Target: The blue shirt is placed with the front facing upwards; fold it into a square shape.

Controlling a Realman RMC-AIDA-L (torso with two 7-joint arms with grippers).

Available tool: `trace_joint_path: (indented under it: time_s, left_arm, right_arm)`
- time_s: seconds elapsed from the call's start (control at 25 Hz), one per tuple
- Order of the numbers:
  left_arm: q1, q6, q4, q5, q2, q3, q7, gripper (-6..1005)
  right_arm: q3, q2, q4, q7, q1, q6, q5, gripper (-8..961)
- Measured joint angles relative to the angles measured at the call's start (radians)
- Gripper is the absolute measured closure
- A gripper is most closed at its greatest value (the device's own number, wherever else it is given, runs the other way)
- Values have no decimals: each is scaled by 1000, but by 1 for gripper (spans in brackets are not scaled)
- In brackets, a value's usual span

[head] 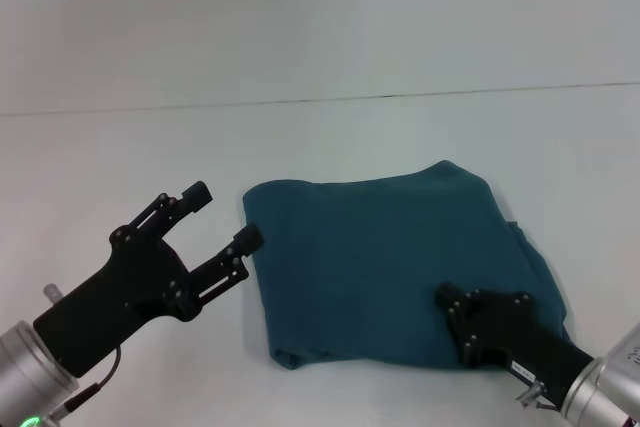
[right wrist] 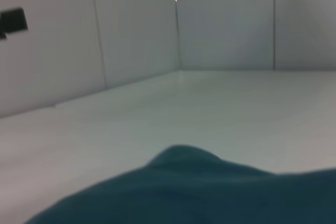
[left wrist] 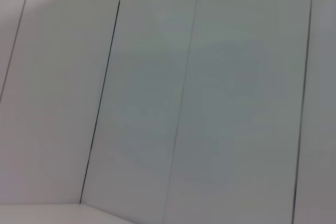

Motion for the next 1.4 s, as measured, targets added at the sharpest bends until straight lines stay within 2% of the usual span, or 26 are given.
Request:
trace_joint_path:
  time_s: [0.4, 0.6, 0.72, 0.92, 1.12, 1.4]
  left_arm:
    - [-6, -2, -13, 3, 0, -3, 0, 172]
    - [-7, -2, -15, 3, 0, -5, 1, 173]
    - [-7, -2, -15, 3, 1, -6, 2, 173]
    - [-8, -3, -15, 3, 2, -8, 2, 172]
    - [-8, -4, -15, 3, 2, -8, 2, 172]
    - [-5, -4, -15, 3, 2, -8, 2, 171]
  right_arm:
    - [208, -1, 2, -4, -42, 62, 19, 954]
    - [193, -1, 13, -4, -42, -79, 10, 954]
    - [208, -1, 10, 2, -22, -94, 16, 954]
    - [293, -2, 10, 4, 82, 18, 16, 954]
    - [303, -1, -1, 4, 159, 157, 13, 955]
    - [382, -2, -14, 52, 187, 384, 16, 954]
